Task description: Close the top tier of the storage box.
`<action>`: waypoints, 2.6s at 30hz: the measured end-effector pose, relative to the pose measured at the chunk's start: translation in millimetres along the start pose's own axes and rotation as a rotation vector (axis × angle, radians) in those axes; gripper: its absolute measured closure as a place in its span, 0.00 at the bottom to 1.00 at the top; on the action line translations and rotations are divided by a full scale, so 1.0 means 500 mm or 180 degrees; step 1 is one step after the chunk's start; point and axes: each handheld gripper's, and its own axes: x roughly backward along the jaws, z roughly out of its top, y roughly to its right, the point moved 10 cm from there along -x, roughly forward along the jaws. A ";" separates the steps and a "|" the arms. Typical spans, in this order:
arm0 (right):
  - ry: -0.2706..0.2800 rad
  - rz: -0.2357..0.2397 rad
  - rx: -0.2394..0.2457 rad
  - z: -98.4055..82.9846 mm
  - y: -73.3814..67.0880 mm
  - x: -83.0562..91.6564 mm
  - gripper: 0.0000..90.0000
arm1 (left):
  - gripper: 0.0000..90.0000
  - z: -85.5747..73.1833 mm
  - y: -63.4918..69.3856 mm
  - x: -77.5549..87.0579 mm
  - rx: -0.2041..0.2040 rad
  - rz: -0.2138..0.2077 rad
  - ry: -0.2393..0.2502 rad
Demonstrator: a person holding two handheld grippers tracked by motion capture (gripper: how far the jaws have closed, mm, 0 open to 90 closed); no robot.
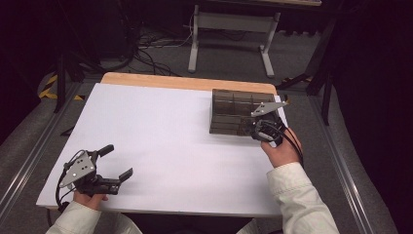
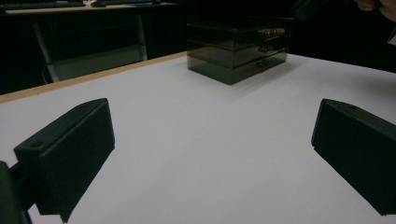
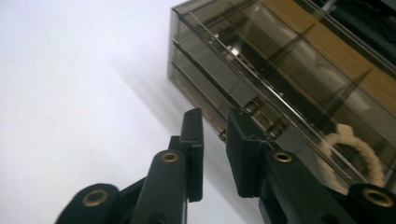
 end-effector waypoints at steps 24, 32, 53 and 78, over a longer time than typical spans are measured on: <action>0.0642 0.0337 -0.0051 0.035 -0.065 0.059 0.18 | 0.00 0.000 0.003 0.001 0.0047 -0.0017 0.0009; 0.0825 0.0397 0.0052 0.028 -0.103 0.060 0.01 | 0.00 0.001 0.003 0.000 0.0047 -0.0018 0.0017; 0.1092 0.0901 0.0008 -0.049 -0.196 0.002 0.00 | 0.00 0.001 0.003 0.000 -0.0003 -0.0004 0.0005; 0.1063 0.0984 -0.0227 -0.132 -0.219 -0.050 0.00 | 0.00 -0.001 0.007 -0.001 -0.0072 0.0015 -0.0025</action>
